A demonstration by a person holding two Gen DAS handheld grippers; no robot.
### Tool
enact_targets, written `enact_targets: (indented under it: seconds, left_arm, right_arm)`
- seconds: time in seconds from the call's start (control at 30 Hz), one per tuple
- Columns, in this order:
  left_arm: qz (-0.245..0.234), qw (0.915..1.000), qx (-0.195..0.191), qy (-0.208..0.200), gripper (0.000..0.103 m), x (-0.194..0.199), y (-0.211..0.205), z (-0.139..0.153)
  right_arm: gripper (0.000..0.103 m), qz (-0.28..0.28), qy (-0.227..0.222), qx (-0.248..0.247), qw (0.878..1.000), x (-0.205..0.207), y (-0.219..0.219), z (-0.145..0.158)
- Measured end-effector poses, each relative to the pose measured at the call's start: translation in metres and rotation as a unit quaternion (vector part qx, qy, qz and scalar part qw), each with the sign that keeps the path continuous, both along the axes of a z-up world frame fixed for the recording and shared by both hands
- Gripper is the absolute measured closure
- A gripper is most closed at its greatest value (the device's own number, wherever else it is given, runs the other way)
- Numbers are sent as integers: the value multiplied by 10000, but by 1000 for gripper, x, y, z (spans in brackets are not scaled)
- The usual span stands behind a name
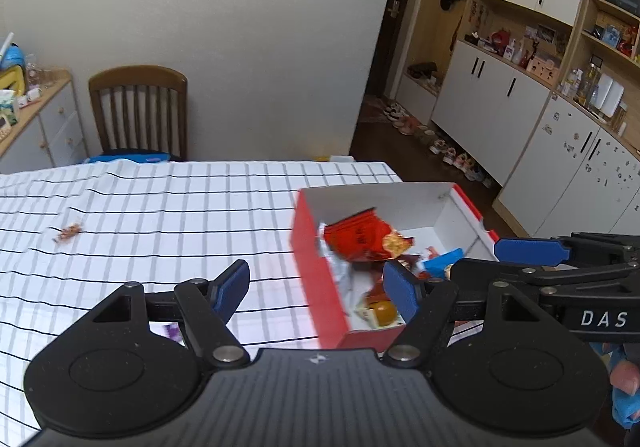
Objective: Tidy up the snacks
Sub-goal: 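Withdraw both tools from the box toward the two candies on the table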
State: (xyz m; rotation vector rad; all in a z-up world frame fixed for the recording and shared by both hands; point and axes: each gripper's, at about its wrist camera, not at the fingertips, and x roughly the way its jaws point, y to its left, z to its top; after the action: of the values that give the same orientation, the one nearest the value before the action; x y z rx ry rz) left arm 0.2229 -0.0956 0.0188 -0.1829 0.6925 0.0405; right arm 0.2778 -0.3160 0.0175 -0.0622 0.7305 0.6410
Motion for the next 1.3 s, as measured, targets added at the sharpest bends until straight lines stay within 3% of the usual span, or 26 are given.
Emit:
enact_targets:
  seconds: [0.1,0.27,0.57,0.77,0.9,1.3]
  left_arm:
    - [-15,10000,14,-65,23,-12,18,2]
    - [-120,9996,195,-161,22,-29,48,3]
    - [-17,9999,149,-68,21,-47,114,-6]
    - [17,10000,2,57,19,-52,164,-16]
    - [112,9999,50,84,1,-51,193,-24]
    - [201,9993,115,288,1,-7,280,-52]
  right_arm:
    - [40,41,-46,50,10000,-9,14,2]
    - [33,82,-59,155,9998,-24,40,4]
    - [2,139,-251,204,9994,-54,97,-1]
    - [0,71,-173,129,9997,-67,132,-13]
    - [0,-36,-80,78,9999,-75,152,-24]
    - [0,-333,143,-256,9990,-88,202,-52]
